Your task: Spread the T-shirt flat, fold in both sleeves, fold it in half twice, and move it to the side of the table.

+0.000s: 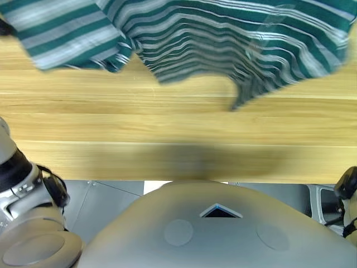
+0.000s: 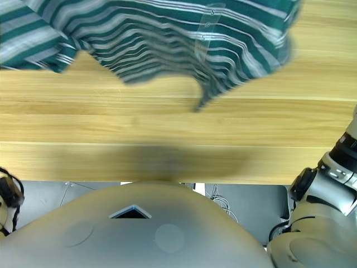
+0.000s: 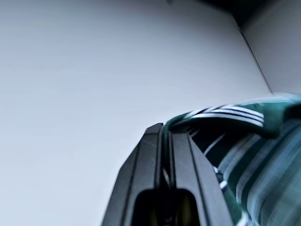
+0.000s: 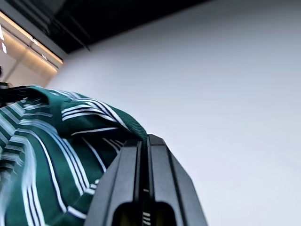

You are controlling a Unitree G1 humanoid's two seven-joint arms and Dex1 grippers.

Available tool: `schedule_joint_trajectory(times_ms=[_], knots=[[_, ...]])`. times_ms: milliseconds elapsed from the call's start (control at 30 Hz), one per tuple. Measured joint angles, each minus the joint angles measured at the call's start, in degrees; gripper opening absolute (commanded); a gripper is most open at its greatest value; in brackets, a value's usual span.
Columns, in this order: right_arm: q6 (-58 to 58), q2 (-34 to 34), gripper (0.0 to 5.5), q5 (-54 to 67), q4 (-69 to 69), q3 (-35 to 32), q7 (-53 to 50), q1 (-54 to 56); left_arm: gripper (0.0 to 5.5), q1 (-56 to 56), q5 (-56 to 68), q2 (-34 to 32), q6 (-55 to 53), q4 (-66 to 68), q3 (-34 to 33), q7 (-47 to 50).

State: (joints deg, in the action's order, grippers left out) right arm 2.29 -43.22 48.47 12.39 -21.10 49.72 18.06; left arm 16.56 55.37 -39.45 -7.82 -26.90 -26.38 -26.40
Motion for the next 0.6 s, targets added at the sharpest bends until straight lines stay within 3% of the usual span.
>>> schedule_joint_trajectory(times_ms=[100,233,400,600], knots=[[-3.9,2.9,0.04,-13.9,-7.3,11.6,-3.4,2.7,0.00,5.7,-7.3,3.5,-5.7,8.3,12.0,0.9],[-5.6,8.5,0.04,-23.0,-26.9,18.9,-6.7,18.0,0.00,23.0,-18.2,8.3,-5.9,35.6,20.8,0.7],[-4.9,14.2,0.04,-33.7,-53.6,24.9,-16.7,40.4,0.00,42.8,-29.2,11.2,-3.3,65.3,26.9,5.6],[-3.9,17.9,0.04,-42.1,-76.5,26.1,-27.6,67.3,0.00,65.6,-37.9,12.0,0.5,89.7,28.0,13.3]])
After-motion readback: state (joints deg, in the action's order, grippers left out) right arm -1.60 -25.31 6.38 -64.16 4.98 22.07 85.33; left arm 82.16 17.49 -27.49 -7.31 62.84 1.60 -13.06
